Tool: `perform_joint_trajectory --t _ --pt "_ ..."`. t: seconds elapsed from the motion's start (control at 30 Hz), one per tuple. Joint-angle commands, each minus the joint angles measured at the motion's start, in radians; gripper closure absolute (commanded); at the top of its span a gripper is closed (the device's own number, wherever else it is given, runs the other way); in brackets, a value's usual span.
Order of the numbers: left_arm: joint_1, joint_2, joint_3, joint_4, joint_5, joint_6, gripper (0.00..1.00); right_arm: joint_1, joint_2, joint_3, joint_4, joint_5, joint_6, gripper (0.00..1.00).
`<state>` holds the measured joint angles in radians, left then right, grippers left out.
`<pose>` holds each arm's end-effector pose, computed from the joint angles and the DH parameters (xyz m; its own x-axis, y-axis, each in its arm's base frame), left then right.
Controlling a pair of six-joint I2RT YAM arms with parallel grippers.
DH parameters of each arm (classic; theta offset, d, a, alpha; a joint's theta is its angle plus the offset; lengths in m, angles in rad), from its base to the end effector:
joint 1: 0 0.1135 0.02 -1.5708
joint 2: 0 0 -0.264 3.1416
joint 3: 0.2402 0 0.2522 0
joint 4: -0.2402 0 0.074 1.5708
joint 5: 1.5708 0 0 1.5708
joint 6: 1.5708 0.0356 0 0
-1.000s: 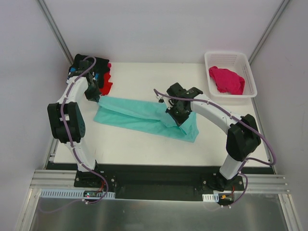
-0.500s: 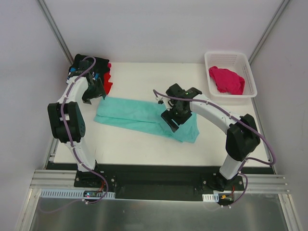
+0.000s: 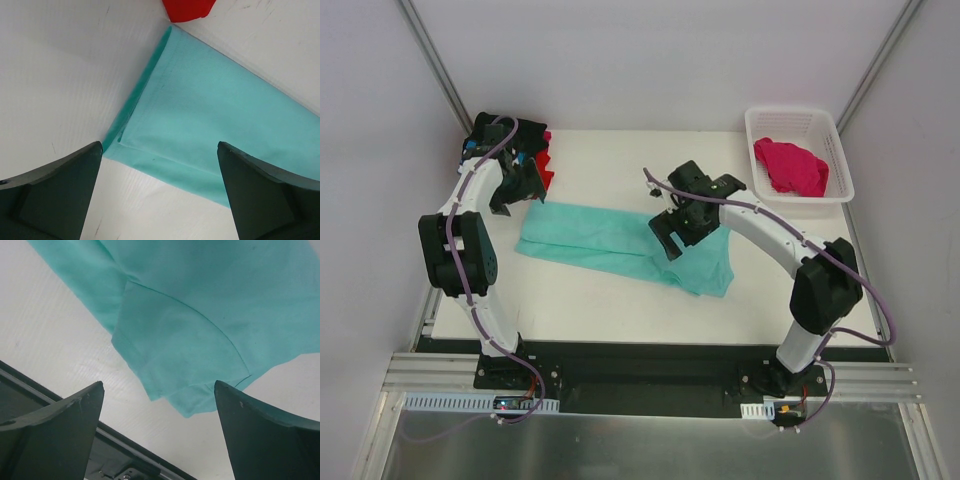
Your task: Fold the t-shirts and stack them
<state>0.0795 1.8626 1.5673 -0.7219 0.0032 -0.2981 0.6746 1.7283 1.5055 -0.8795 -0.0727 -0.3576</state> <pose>0.4041 0.0321 0.2592 -0.7877 -0.3574 -0.5018 -0.3233 0.9332 -0.1570 0.2819 0.2288 0.2809 -0.4257 -0.7875 -0.4457 -0.8514 0.5154 -0.0973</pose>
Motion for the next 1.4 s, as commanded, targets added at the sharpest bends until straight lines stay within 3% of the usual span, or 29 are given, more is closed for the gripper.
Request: perform_joint_trajectory --t 0.0,0.23,0.53,0.8,1.37 --pt "-0.02 -0.055 0.03 -0.014 0.044 -0.021 0.01 -0.11 -0.033 -0.07 0.115 -0.07 0.15 0.05" --pt "-0.078 -0.048 -0.016 0.019 0.066 -0.082 0.01 -0.13 0.004 -0.036 0.122 -0.038 0.241 0.04" --pt "-0.147 0.038 -0.046 0.068 0.214 -0.136 0.01 -0.141 -0.035 -0.132 0.178 -0.215 0.405 0.02" --pt "-0.155 0.081 -0.111 0.101 0.213 -0.147 0.01 -0.142 -0.104 -0.404 0.5 -0.455 0.611 0.02" --pt "-0.153 0.046 -0.135 0.105 0.138 -0.11 0.01 -0.144 -0.119 -0.468 0.427 -0.377 0.551 0.01"
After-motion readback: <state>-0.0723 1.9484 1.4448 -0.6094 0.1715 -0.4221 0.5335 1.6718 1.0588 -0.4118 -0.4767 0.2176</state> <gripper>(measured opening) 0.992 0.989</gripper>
